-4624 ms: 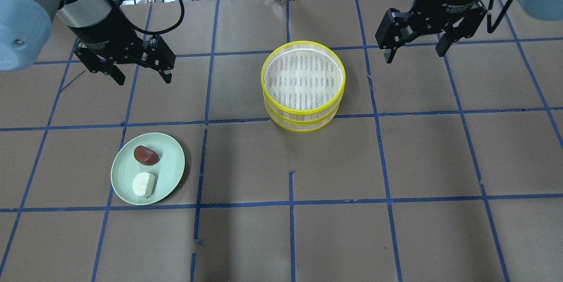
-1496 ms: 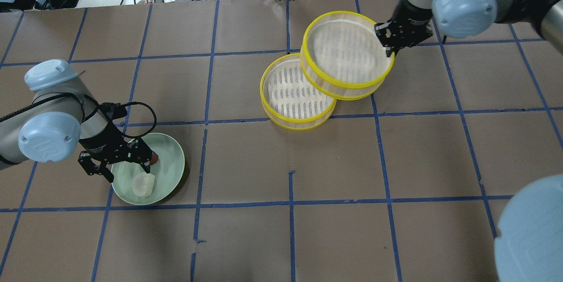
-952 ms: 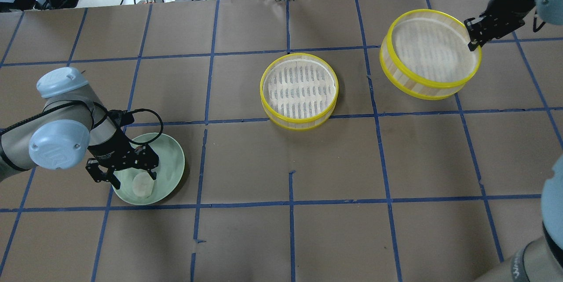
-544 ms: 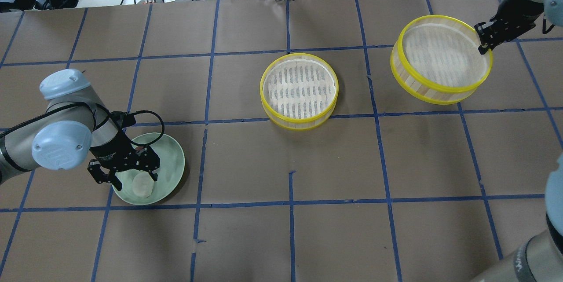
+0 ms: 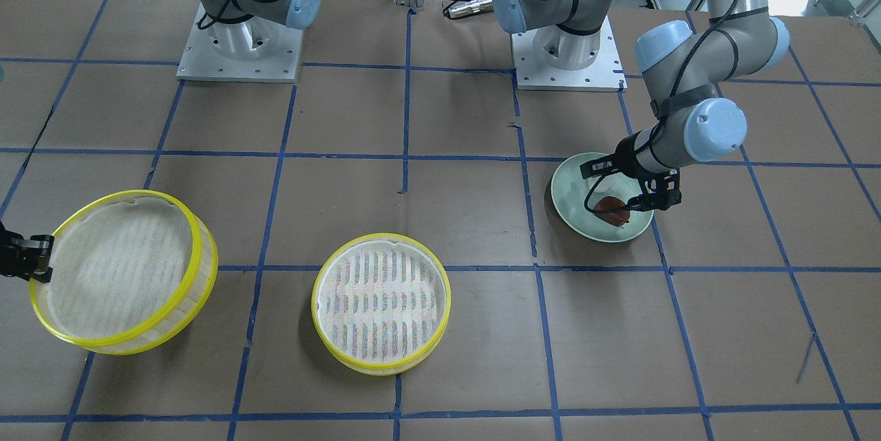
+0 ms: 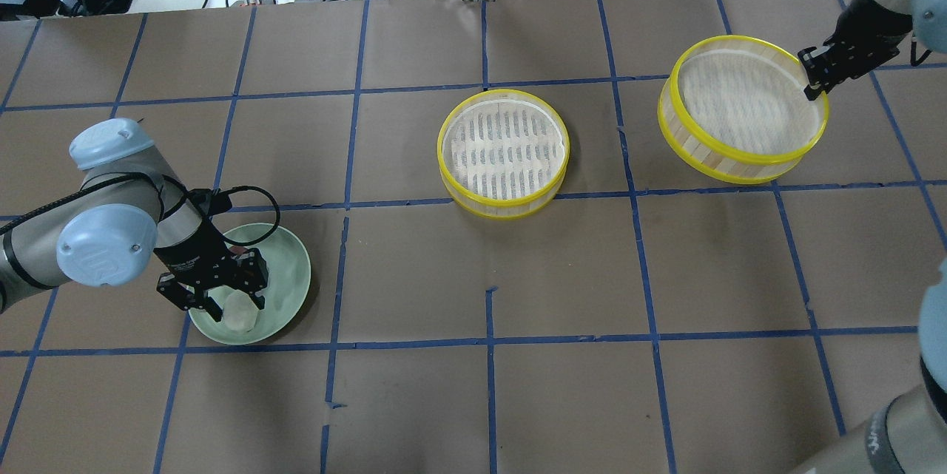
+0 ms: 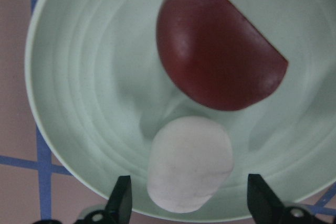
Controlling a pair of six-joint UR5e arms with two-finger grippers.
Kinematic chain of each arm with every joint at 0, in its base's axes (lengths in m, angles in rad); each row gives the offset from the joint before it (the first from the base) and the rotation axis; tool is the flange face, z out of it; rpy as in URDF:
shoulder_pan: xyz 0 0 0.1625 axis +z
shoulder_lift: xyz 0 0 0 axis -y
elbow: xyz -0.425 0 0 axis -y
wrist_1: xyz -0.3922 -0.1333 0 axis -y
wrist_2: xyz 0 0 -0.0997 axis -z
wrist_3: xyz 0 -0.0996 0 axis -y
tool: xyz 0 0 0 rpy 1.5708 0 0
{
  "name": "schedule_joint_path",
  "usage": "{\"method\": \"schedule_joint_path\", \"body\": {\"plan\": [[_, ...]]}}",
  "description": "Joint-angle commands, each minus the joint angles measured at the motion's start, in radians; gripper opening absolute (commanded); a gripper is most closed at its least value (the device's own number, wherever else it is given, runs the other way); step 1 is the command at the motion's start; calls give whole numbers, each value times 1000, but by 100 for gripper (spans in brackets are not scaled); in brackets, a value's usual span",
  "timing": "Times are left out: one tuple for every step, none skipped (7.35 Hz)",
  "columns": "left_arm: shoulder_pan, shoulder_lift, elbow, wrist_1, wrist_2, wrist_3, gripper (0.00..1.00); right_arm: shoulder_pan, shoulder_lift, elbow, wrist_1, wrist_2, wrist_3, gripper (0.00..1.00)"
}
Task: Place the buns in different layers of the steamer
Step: 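Grasp the white bun with the left gripper and lift it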
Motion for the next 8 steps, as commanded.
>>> {"method": "schedule_joint_path", "body": {"plan": [[0, -1, 0, 0, -26, 0, 2, 0, -1, 12, -1, 1, 2, 7], [0, 0, 2, 27, -23, 0, 1, 0, -1, 12, -1, 1, 4, 7], [0, 9, 14, 35, -23, -3, 1, 0, -3, 12, -1, 1, 6, 7], [-9, 34, 20, 37, -21, -38, 1, 0, -1, 12, -1, 1, 6, 7], [-20, 66, 38, 37, -18, -92, 1, 0, -1, 12, 1, 1, 6, 7], [-41, 113, 60, 17, -18, -112, 1, 0, -1, 12, 1, 1, 9, 7], [-79, 161, 80, -15, -18, -130, 1, 0, -3, 12, 1, 0, 10, 7], [-124, 187, 121, -33, -18, -166, 2, 0, -6, 11, 1, 0, 15, 7]]}}
